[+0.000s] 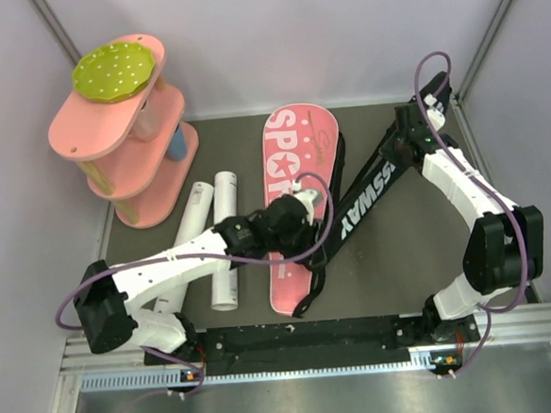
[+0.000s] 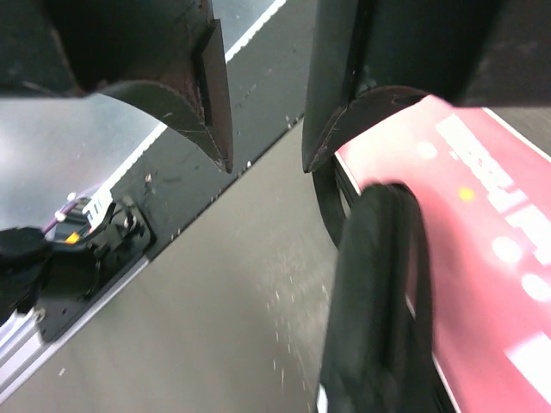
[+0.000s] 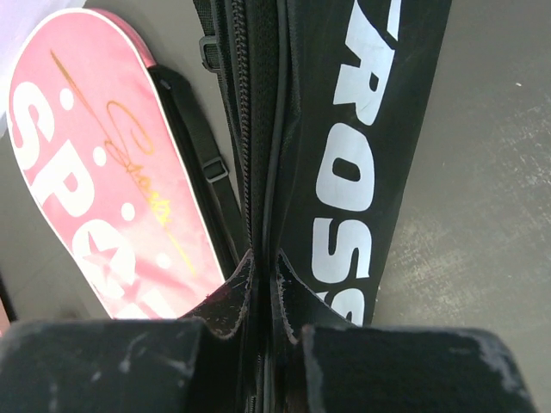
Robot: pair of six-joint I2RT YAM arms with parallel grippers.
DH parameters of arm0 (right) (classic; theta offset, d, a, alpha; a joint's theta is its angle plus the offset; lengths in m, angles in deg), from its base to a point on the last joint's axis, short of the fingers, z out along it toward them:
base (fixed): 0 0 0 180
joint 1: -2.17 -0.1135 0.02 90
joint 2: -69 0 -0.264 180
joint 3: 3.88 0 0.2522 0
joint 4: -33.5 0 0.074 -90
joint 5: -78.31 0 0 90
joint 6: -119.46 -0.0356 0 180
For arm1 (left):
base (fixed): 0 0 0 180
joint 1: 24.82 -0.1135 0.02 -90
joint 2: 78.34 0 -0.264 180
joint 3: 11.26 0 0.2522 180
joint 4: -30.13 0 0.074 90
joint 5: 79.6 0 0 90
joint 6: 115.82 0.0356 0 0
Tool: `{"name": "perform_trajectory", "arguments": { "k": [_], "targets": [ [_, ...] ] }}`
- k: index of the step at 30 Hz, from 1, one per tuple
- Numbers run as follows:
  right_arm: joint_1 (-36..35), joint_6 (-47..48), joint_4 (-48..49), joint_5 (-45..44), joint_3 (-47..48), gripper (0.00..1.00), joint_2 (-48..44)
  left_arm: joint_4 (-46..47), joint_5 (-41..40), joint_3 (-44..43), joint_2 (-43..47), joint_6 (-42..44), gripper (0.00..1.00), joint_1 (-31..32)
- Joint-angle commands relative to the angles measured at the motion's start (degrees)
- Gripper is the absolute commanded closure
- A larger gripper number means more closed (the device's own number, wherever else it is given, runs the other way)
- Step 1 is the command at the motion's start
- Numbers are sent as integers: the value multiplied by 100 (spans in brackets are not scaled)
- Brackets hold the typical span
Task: Pack up the badminton gear
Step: Zip the racket bag at the center of the board.
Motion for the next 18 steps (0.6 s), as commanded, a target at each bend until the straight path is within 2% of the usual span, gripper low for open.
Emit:
{"name": "perform_trajectory", "arguments": {
  "k": [1, 3, 7, 12, 16, 18],
  "targets": [
    [-37, 328, 441, 374, -6, 100, -460, 682, 1070, -178, 223, 955, 58, -779],
    [24, 355, 476, 505, -103, 100, -512, 1006, 1204, -28, 232, 1465, 56, -1052],
    [121, 355, 555, 805, -226, 100, -530, 1297, 1451, 105, 4, 1993, 52, -1141],
    [183, 750, 757, 1384, -288, 100, -565, 1929, 2003, -80, -444, 1687, 54, -1509],
    [174, 856, 950, 1579, -559, 100, -740, 2256, 2338, -931, -1190, 1414, 51, -1572],
    [183, 812, 1003, 1605, -630, 100, -776, 2019, 2469, -1570, -1832, 1379, 51, -1572]
  ]
}}
